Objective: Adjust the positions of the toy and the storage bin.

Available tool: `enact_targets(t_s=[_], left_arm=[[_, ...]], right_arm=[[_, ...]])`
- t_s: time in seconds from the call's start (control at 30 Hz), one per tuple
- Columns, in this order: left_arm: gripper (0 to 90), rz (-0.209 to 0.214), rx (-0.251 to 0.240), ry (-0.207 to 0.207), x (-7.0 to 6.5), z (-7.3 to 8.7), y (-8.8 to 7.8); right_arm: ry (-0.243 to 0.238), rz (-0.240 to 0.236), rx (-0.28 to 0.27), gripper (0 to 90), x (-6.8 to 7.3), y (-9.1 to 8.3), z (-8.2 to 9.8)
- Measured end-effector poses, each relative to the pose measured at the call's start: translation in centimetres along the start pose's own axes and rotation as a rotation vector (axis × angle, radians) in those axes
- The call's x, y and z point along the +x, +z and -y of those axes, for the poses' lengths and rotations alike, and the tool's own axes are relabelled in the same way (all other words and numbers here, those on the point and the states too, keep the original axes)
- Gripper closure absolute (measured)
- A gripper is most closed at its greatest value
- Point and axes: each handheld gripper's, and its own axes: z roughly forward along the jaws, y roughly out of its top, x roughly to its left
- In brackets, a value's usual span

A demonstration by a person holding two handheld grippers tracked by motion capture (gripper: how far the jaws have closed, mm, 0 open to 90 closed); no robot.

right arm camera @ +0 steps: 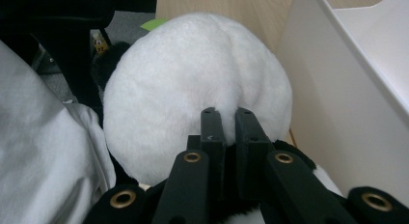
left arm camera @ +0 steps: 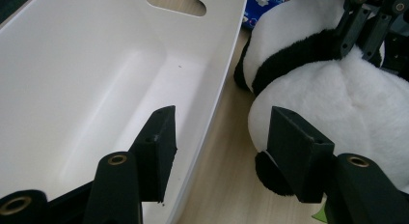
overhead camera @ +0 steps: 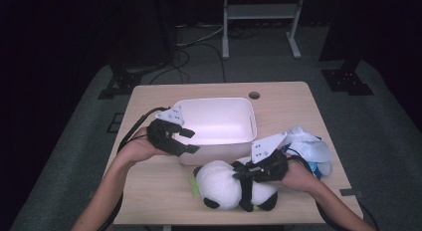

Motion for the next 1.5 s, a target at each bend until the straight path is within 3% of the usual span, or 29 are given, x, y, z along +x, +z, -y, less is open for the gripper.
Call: enact_targets(t_s=[0.63,1.5], left_arm=[[40.3,-0.021,-0.010,-0.005,0.0,0.6,-1.3],[37.9,-0.043,-0.035,-0.020,-0.2,2.3,-3.5]], right_arm=[[0.009,0.005,-0.036,85.1,0.3,-1.5,-1.4],[-0.011,0.054,-0.037,85.6,0.1,-5.5,-6.4]])
